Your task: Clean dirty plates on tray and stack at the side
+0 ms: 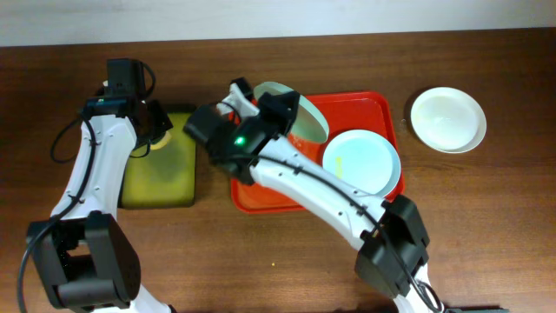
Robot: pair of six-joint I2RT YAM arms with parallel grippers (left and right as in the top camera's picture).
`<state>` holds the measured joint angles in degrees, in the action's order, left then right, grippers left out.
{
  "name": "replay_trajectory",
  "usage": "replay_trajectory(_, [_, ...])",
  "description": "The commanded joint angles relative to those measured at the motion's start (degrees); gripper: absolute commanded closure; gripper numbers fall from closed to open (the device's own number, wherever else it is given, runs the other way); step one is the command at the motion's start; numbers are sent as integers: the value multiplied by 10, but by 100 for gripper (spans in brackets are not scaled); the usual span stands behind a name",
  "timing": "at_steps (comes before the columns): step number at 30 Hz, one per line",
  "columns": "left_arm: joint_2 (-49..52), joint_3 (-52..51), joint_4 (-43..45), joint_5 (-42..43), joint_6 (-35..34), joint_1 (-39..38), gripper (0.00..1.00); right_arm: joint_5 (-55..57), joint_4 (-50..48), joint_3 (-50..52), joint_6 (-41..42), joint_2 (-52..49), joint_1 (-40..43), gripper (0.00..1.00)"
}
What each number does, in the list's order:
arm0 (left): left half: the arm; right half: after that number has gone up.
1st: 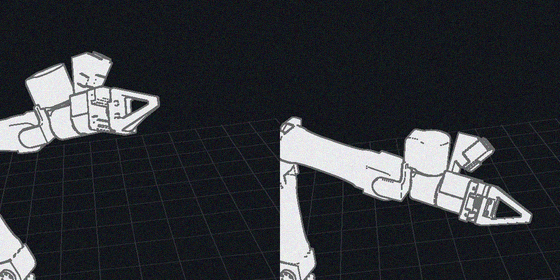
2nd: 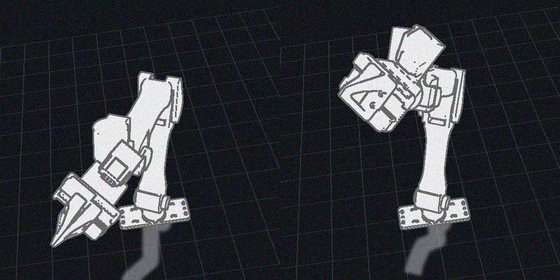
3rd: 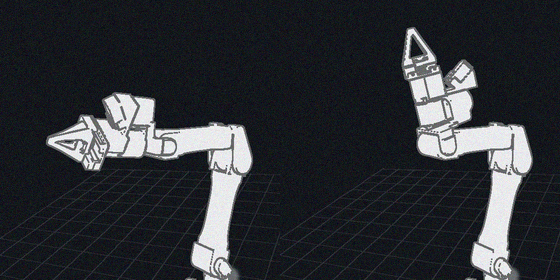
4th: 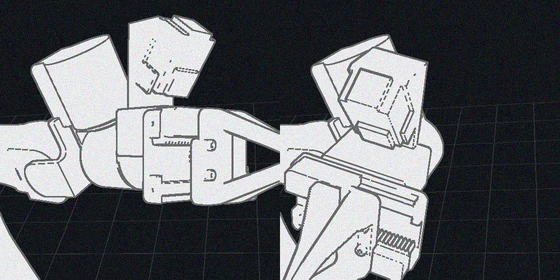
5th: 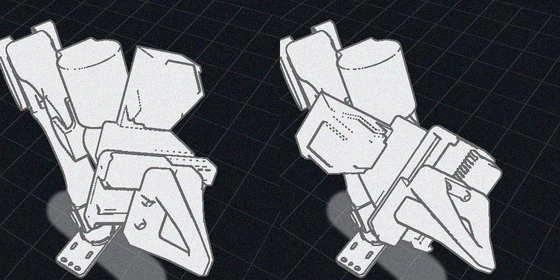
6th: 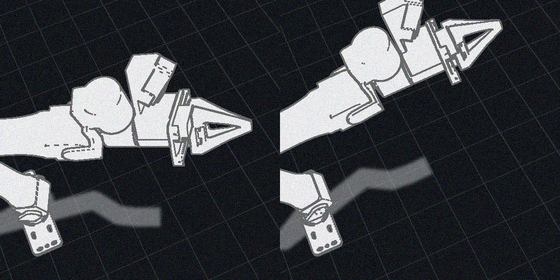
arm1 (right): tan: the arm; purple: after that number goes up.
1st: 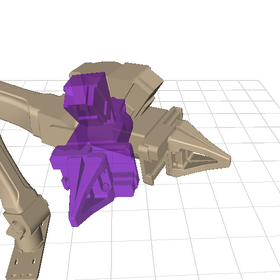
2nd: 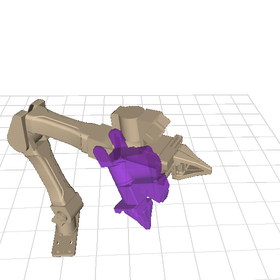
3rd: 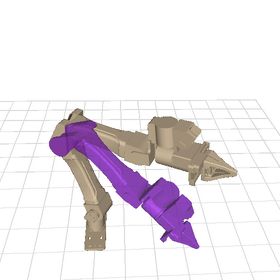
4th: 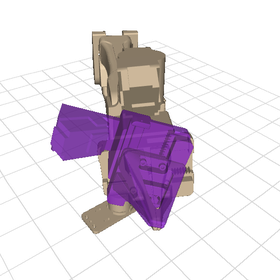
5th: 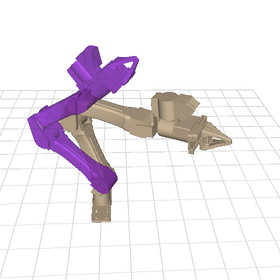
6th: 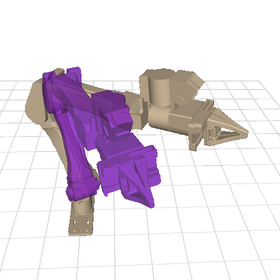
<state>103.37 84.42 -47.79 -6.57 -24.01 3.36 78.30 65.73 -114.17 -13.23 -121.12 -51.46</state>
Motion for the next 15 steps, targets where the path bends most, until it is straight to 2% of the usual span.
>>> replay_trajectory(1, [5,-1,2,13,7,3,100,122,-2,-10,-63,16,-11,96])
replay_trajectory(2, [5,-1,2,13,7,3,100,115,-2,-10,-56,16,-10,96])
replay_trajectory(3, [5,-1,1,15,7,3,100,37,-1,-10,-9,16,-5,96])
replay_trajectory(4, [5,-1,1,14,7,3,100,-111,11,-10,56,16,14,96])
replay_trajectory(5, [5,-1,0,14,7,3,100,-237,21,-2,141,15,56,96])
replay_trajectory(7, [5,-1,-3,14,7,3,100,-300,85,-2,356,15,115,96])
replay_trajectory(8, [5,-1,-3,14,7,3,100,-314,104,-2,428,17,140,96])
replay_trajectory(14, [5,-1,-4,14,7,3,100,-353,78,-2,440,24,242,96])
replay_trajectory(15, [5,-1,-3,14,7,3,100,-369,75,-2,416,24,261,96])
